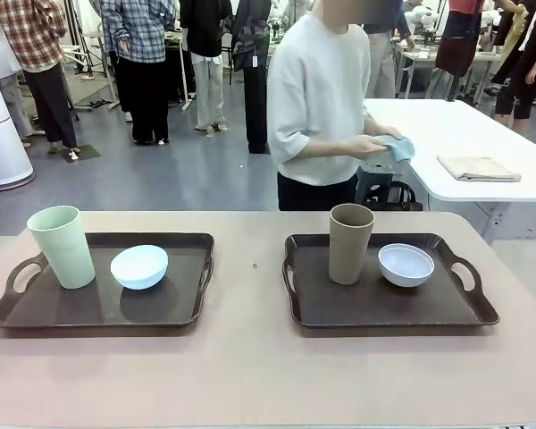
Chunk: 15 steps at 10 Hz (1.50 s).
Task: Set up a tray with a mat and arrange the tableware.
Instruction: Pick up the Picnic Bowl and Reusable plastic cup from the Handle tray in front of the human's position and hold them in the air.
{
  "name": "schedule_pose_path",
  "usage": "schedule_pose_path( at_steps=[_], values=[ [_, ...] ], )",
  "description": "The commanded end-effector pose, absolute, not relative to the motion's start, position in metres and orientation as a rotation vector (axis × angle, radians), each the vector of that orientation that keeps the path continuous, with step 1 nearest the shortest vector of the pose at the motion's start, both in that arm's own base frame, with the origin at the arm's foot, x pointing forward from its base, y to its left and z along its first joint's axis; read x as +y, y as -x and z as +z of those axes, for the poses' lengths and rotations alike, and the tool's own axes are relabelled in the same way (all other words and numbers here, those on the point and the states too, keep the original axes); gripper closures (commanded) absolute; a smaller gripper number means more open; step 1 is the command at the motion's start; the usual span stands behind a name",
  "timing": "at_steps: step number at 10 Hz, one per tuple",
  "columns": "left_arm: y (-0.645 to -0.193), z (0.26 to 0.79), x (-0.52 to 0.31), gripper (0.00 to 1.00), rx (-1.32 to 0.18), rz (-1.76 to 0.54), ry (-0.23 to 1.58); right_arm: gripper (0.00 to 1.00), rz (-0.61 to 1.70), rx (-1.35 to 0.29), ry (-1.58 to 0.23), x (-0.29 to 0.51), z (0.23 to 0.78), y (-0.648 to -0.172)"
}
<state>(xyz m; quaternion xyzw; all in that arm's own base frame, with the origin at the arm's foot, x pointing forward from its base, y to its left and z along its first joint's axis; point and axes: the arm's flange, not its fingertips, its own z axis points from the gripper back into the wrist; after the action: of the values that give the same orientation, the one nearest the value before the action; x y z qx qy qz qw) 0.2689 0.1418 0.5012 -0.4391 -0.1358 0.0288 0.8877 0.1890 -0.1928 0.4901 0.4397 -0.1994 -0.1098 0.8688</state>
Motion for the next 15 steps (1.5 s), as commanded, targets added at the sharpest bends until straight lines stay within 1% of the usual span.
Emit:
schedule_pose_path(
  at_steps=[1,3,4,5,15],
  values=[
    [-0.269,0.5008,0.1548,0.0,-0.219,0.121,0.899,0.0,-0.212,-0.349,-0.931,-0.198,0.4784,-0.1928],
    [-0.2706,0.4966,0.1606,0.0,-0.183,0.097,0.858,0.0,-0.193,-0.335,-0.916,-0.1976,0.4805,-0.1943],
    [-0.2693,0.4974,0.1597,0.0,-0.174,0.086,0.832,0.0,-0.236,-0.349,-0.933,-0.1964,0.4722,-0.1907],
    [-0.2703,0.4917,0.159,0.0,-0.221,0.12,0.896,0.0,-0.236,-0.349,-0.933,-0.1964,0.4722,-0.1907],
    [-0.2703,0.4917,0.159,0.0,-0.221,0.12,0.896,0.0,-0.236,-0.349,-0.933,-0.1964,0.4722,-0.1907]
  ],
)
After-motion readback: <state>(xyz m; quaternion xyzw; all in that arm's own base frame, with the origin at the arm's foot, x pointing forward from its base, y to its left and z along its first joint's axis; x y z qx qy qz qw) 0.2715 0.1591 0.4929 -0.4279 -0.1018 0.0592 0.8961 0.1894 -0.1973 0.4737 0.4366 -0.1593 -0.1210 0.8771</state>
